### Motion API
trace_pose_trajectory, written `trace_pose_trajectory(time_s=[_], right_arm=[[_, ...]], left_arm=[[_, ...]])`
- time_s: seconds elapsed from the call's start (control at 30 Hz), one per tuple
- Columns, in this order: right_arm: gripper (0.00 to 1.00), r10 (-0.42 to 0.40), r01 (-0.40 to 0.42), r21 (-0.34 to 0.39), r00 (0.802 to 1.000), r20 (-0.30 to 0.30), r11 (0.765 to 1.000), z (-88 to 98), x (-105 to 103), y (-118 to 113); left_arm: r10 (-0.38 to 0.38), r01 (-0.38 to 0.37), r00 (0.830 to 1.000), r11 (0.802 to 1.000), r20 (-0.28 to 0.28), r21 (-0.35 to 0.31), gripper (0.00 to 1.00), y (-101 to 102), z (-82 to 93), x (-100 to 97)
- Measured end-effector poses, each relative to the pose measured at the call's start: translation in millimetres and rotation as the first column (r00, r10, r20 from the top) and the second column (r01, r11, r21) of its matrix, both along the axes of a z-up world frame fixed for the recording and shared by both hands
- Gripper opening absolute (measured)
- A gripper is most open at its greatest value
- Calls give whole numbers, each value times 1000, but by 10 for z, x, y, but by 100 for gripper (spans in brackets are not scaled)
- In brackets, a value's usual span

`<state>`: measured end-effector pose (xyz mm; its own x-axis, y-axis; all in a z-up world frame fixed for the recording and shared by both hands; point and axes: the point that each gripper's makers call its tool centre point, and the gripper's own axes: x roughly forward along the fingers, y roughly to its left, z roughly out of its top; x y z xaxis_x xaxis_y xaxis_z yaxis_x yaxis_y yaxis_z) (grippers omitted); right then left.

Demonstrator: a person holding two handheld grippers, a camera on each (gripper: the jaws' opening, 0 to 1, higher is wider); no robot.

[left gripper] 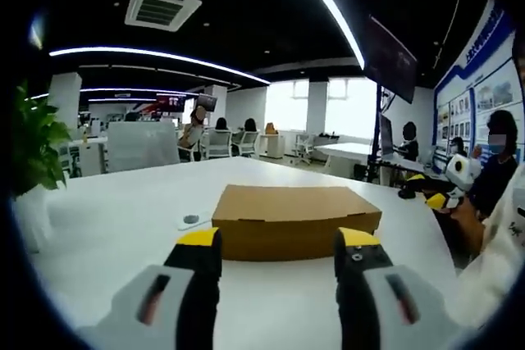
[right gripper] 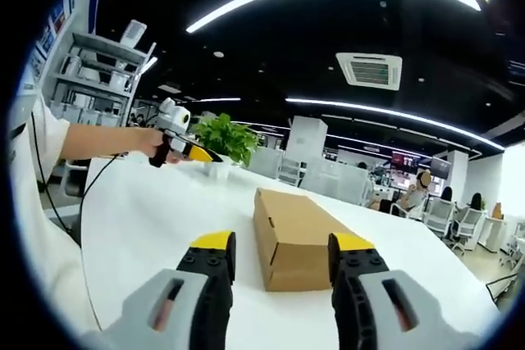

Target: Operate the shoe box by opening the lid, removing the specified soft item, and placing it in the target area until the item is outside and the box remains undamaged.

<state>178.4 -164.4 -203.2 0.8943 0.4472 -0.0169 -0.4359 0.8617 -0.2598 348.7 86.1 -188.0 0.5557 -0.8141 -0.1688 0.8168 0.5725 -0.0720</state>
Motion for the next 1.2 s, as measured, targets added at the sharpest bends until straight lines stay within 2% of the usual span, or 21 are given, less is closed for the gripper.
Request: trace_pose_trajectory(time_s=[0.07,0.13,0.2,0.3,0.43,0.6,0.67,0.77,0.83,0.87,0.93,0.97,1.2], right_arm=[[46,4,-4,0,1000,-4,1000,-16,4,5],[46,5,-5,7,1000,-11,1000,-28,6,-4],[46,3,-3,12,1000,-11,1000,-33,7,-18],[46,0,0,14,1000,-17,1000,-49,19,-35],[46,5,-4,14,1000,-24,1000,-66,32,-20],[45,8,-8,12,999,-32,1000,-101,45,-15],[45,1,-1,4,999,-41,1000,-127,61,-35],[45,-4,5,11,999,-37,1000,-102,57,-49],[45,-5,5,17,1000,-31,1000,-81,54,-50],[47,2,-1,18,1000,-29,1000,-75,48,-39],[52,52,-52,60,999,7,997,2,8,51],[52,53,-53,67,999,-1,996,-2,2,58],[51,53,-53,83,999,9,995,53,-4,84]], left_arm=[[-6,6,1000,1000,4,17,56,-24,24,38],[-27,25,999,998,29,62,55,-31,56,72],[-43,40,999,995,24,86,55,-49,97,99],[-51,49,998,995,26,92,55,-61,184,157],[-69,69,997,997,13,42,55,-106,341,263],[-63,62,998,993,8,98,55,-93,359,396],[-47,44,999,993,22,109,55,-82,379,464],[-42,40,999,997,31,73,53,-123,423,473],[-44,42,999,998,26,51,53,-148,421,468],[-25,24,999,1000,42,15,52,-168,441,486],[-33,33,999,999,37,3,52,-198,412,480],[-44,44,999,999,31,-6,52,-221,394,481],[-67,67,998,997,-2,28,56,-278,248,530]])
